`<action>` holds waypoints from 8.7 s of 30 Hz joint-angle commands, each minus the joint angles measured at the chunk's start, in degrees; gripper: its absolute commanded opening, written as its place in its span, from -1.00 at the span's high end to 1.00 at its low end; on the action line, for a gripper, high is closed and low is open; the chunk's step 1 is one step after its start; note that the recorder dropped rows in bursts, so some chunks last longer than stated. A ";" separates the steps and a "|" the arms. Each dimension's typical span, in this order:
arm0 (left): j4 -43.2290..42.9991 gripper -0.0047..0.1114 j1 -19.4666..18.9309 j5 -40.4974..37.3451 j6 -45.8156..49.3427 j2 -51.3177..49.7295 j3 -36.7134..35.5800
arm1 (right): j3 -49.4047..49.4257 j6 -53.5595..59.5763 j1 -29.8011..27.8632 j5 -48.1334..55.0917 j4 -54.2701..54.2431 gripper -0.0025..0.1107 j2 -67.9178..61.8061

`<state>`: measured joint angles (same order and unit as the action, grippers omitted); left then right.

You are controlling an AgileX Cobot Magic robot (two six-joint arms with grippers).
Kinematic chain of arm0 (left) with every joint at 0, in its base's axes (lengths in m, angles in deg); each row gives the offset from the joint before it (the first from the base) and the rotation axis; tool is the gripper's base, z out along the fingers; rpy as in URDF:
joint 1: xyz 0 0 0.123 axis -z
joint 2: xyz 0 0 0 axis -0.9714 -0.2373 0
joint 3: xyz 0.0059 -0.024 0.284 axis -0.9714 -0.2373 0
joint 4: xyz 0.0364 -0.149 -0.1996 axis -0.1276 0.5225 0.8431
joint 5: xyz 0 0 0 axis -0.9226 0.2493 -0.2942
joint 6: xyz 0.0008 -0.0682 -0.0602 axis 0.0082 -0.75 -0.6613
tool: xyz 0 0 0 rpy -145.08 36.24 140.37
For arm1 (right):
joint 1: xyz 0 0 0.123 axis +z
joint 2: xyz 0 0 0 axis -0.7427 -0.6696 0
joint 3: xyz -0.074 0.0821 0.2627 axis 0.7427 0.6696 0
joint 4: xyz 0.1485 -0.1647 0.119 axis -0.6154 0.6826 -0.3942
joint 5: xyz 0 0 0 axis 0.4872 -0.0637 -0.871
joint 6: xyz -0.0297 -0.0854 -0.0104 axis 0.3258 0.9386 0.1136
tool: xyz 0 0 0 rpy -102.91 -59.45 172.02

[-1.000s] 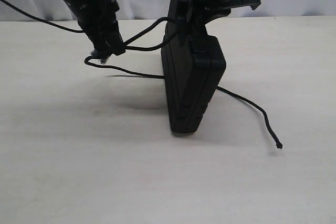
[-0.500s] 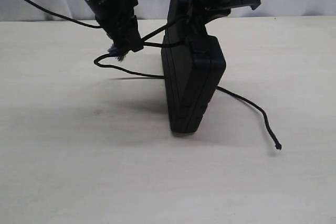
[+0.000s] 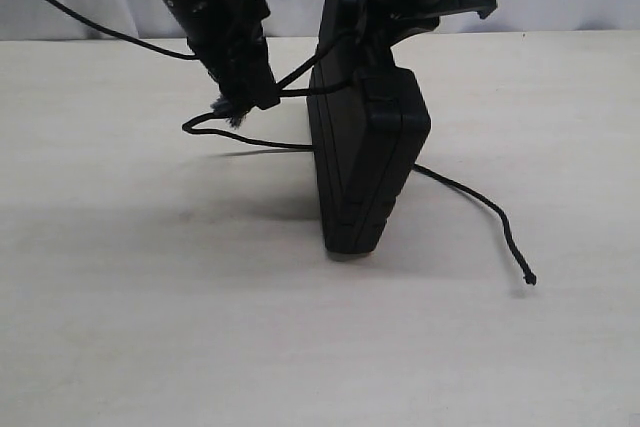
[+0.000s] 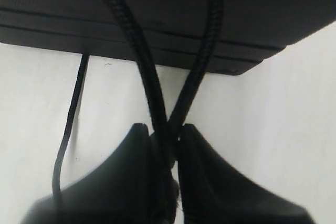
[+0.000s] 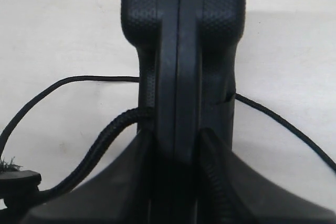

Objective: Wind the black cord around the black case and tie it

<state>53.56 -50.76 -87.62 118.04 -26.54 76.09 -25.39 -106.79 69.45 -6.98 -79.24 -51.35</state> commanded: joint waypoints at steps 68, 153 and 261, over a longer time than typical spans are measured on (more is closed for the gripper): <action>-0.22 -0.52 1.81 6.01 4.42 -1.21 0.54 | -0.26 0.52 -0.06 0.08 -0.29 0.88 0.60; 5.84 0.70 1.81 16.64 10.10 -5.79 0.54 | -0.26 0.52 -0.06 -1.15 -3.47 0.88 0.60; 0.65 -0.42 -1.63 12.66 7.13 -7.57 0.54 | -0.26 7.66 3.96 -4.40 -5.21 0.88 -0.14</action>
<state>65.07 -52.76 -75.99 131.28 -32.30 77.74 -24.95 -99.14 71.97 -10.40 -77.96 -52.39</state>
